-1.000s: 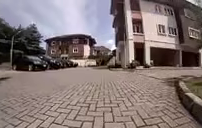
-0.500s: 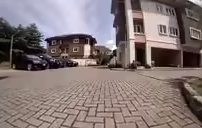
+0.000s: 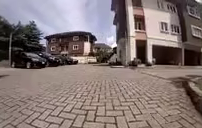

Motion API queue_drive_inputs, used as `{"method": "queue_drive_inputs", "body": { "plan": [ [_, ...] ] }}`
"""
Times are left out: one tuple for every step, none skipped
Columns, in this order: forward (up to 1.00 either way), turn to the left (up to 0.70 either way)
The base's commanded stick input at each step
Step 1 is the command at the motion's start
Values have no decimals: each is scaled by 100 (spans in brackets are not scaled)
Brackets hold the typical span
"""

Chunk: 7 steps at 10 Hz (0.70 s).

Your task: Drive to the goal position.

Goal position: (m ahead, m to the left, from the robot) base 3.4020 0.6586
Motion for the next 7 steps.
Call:
{"method": "queue_drive_inputs", "body": {
  "plan": [
    [30,0],
    [30,0],
    [31,0],
    [44,0],
    [50,0],
    [50,0],
    [50,0]
  ]
}}
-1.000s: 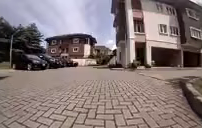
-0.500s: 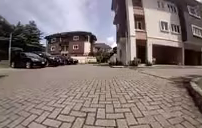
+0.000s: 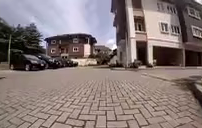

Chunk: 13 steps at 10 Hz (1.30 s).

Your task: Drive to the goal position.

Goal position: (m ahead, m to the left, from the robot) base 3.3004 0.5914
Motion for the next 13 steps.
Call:
{"method": "queue_drive_inputs", "body": {
  "plan": [
    [50,0],
    [50,0],
    [50,0],
    [50,0],
    [50,0],
    [50,0],
    [50,0],
    [50,0],
    [50,0],
    [50,0],
    [50,0],
    [50,0],
    [50,0]
  ]
}}
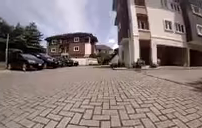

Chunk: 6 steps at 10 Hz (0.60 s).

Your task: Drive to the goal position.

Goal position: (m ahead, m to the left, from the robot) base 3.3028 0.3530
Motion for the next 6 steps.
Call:
{"method": "queue_drive_inputs", "body": {
  "plan": [
    [50,0],
    [50,0],
    [50,0],
    [50,0],
    [50,0],
    [50,0]
  ]
}}
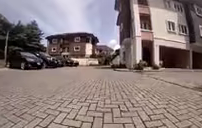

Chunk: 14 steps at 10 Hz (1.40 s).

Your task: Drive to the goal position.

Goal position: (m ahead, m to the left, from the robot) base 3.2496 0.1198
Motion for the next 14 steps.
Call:
{"method": "queue_drive_inputs", "body": {
  "plan": [
    [50,0],
    [50,0],
    [50,0],
    [50,0],
    [50,0],
    [50,0],
    [50,0],
    [50,0],
    [50,0],
    [50,0],
    [50,0],
    [50,0],
    [50,0],
    [50,0]
  ]
}}
